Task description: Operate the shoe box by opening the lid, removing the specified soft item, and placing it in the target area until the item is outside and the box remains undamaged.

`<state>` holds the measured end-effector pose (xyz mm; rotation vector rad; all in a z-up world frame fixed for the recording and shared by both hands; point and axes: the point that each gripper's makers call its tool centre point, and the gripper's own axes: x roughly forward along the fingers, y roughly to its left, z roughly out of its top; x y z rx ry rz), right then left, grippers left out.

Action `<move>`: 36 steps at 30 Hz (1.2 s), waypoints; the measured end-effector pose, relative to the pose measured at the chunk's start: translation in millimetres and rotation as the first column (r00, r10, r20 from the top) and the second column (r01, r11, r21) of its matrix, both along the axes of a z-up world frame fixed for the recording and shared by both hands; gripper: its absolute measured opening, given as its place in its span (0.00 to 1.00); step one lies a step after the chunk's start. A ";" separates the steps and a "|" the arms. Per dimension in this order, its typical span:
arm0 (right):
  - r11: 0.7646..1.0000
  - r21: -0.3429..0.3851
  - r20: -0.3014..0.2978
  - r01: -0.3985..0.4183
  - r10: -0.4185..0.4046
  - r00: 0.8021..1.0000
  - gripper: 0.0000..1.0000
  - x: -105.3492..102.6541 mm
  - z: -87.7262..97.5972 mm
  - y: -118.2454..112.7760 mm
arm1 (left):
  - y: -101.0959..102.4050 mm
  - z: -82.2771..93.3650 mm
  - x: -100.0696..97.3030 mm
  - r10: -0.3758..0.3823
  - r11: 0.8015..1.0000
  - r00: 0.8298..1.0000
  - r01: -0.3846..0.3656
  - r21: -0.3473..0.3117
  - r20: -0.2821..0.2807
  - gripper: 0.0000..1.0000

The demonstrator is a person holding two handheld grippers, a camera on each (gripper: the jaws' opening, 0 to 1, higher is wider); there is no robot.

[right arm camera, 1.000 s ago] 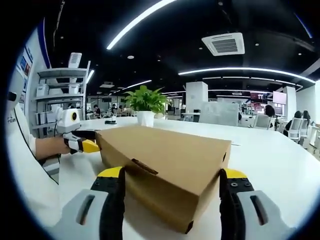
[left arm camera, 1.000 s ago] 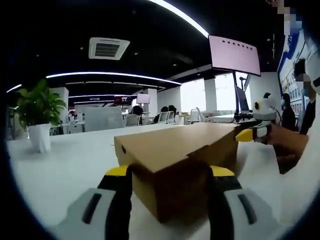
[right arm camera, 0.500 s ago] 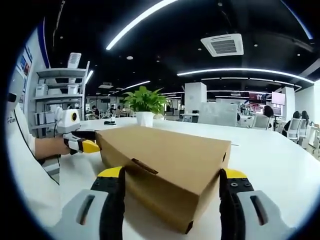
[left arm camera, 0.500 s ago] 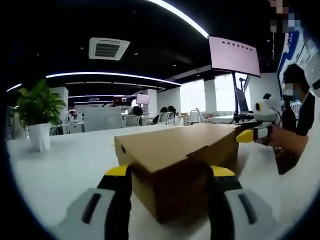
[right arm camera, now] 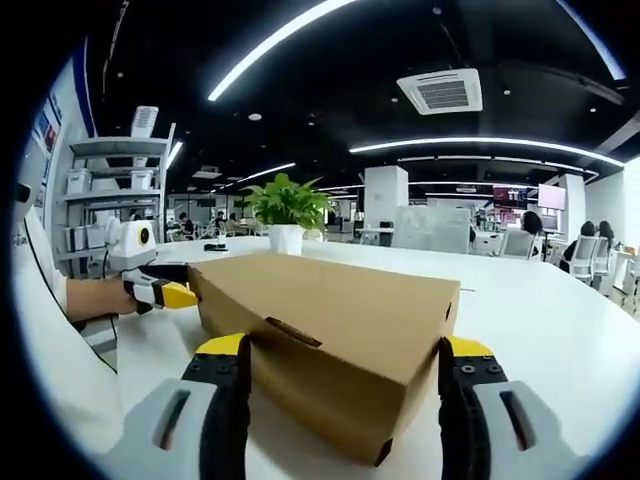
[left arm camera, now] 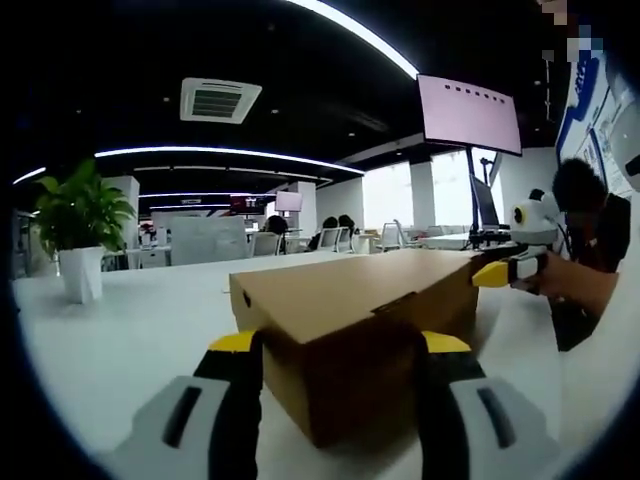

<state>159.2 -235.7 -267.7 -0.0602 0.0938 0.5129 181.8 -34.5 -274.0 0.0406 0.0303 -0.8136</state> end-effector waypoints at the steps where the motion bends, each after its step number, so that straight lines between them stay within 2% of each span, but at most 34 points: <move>1: 1.000 0.002 0.001 -0.002 0.002 1.000 0.77 -0.1 0.0 -0.2 | 0.3 0.2 -0.1 0.000 1.000 1.000 0.000 0.000 0.003 0.62; 5: 1.000 0.000 0.004 -0.011 0.011 1.000 0.77 -0.4 0.2 -1.0 | 1.6 0.3 -0.3 -0.009 1.000 1.000 0.009 0.008 0.003 0.62; 7: 1.000 -0.008 0.000 -0.018 0.018 1.000 0.77 -0.2 0.0 -1.8 | 2.4 -0.5 -0.6 -0.014 0.999 1.000 0.014 0.034 0.006 0.62; 10: 0.999 -0.025 -0.011 -0.033 0.033 0.999 0.76 0.1 -0.7 -4.6 | 1.5 0.8 1.1 -0.003 0.999 1.000 0.004 0.043 -0.018 0.63; 15: 0.998 -0.050 0.002 -0.032 0.032 0.999 0.76 -1.3 -2.8 -4.3 | 2.9 -0.8 0.1 -0.005 1.000 1.000 0.006 0.026 -0.004 0.63; 18: 0.998 0.002 -0.003 -0.060 0.061 0.998 0.78 -3.6 1.2 -4.2 | 4.2 0.8 -0.7 0.000 1.000 1.000 0.000 0.012 -0.010 0.62; 21: 0.997 0.042 -0.002 -0.058 0.058 0.998 0.75 -4.4 5.0 -9.3 | 4.7 6.0 -0.3 0.008 0.999 1.000 -0.010 -0.049 -0.026 0.62; 24: 0.998 0.043 0.000 -0.055 0.055 0.999 0.75 -5.0 6.3 -10.8 | 5.3 6.1 -0.7 0.010 0.999 0.999 -0.011 -0.051 -0.030 0.61; 25: 0.998 0.036 -0.004 -0.050 0.050 0.999 0.75 -4.9 5.4 -11.9 | 5.9 5.5 -0.9 0.011 0.999 0.999 -0.013 -0.041 -0.031 0.61; 26: 0.998 0.033 -0.007 -0.045 0.046 0.999 0.76 -4.8 4.8 -13.1 | 8.2 2.4 -1.8 0.020 1.000 0.999 -0.020 0.003 -0.035 0.60; 28: 0.998 0.041 -0.007 -0.043 0.044 0.999 0.76 -4.2 5.1 -16.8 | 12.6 4.7 -0.9 0.039 0.998 0.999 -0.040 0.041 0.011 0.60; 31: 0.998 0.033 -0.011 -0.050 0.051 0.999 0.75 -3.7 4.1 -19.0 | 14.6 5.1 -5.5 0.030 0.999 1.000 -0.029 0.034 -0.010 0.55; 32: 0.996 0.030 -0.014 -0.086 0.086 0.996 0.75 -7.5 4.0 -14.8 | 15.3 6.6 -6.5 0.031 0.999 0.999 -0.030 0.026 -0.016 0.56; 36: 0.997 -0.011 -0.023 -0.082 0.081 0.996 0.71 -9.3 -0.9 -16.3 | 17.3 8.9 -8.4 0.042 0.999 0.999 -0.041 0.029 -0.018 0.69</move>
